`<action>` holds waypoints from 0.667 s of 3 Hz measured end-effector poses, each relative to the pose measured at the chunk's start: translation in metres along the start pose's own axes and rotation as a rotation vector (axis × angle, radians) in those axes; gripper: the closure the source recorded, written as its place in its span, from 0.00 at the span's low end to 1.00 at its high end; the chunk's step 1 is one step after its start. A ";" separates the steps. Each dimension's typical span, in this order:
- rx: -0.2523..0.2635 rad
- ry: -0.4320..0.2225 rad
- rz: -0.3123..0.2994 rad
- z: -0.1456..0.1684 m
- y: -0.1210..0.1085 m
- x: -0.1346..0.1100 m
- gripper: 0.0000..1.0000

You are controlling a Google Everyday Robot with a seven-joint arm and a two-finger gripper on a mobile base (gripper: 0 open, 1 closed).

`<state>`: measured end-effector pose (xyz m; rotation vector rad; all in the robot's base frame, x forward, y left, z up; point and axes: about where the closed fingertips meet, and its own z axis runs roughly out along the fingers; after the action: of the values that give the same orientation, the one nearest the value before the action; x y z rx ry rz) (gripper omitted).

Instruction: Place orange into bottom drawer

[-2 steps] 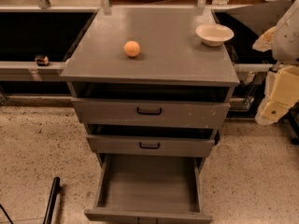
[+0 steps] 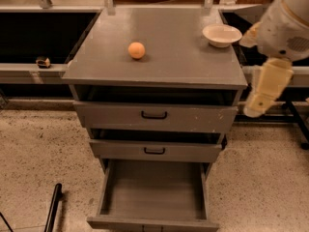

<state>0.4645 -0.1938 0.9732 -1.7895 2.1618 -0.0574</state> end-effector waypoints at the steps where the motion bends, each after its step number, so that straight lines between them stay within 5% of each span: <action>1: -0.007 -0.057 -0.094 0.033 -0.053 -0.066 0.00; 2: -0.080 -0.147 -0.218 0.130 -0.095 -0.185 0.00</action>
Offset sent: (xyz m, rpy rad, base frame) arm 0.2335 0.2936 -0.1145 0.1509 0.0304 0.3929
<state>0.6196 -0.0127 0.9154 -2.0015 1.8863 0.1076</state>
